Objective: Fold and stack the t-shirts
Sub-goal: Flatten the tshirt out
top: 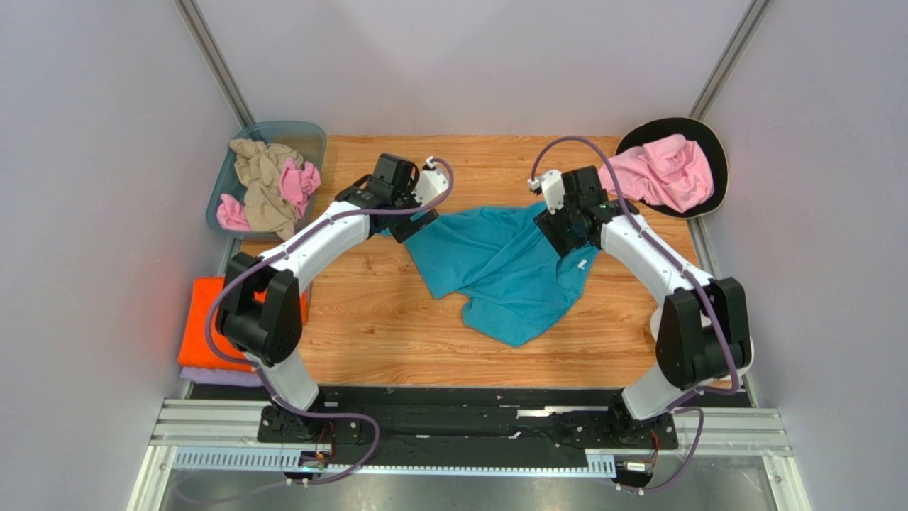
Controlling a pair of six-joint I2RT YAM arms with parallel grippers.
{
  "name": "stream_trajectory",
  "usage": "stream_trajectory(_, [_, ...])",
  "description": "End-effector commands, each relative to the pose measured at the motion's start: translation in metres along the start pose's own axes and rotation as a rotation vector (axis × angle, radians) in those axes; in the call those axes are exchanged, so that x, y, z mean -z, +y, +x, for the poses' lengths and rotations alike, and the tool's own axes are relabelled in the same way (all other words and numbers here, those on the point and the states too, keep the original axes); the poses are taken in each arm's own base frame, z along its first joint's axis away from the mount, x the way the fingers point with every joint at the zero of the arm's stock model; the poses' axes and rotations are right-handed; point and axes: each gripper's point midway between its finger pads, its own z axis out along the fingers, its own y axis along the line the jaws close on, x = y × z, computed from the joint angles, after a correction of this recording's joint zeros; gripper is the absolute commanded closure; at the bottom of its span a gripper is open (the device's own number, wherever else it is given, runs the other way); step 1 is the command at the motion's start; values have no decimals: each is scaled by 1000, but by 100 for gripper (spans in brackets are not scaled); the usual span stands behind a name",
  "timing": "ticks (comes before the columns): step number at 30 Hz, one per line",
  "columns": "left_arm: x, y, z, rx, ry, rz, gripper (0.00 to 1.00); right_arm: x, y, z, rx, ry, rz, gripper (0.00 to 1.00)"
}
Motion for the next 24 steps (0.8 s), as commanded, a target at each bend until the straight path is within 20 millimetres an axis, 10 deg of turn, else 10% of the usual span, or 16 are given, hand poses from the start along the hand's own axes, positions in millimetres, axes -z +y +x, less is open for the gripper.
stream_trajectory(1, [13,-42,-6,-13,-70,142,3,-10,-37,-41,-46,-81,85,34])
stream_trajectory(8, [10,-61,-6,-23,-78,189,5,-39,-59,-65,-56,-79,88,36])
stream_trajectory(24, [-10,-79,13,-48,-21,212,10,-90,-79,-40,-54,6,97,52])
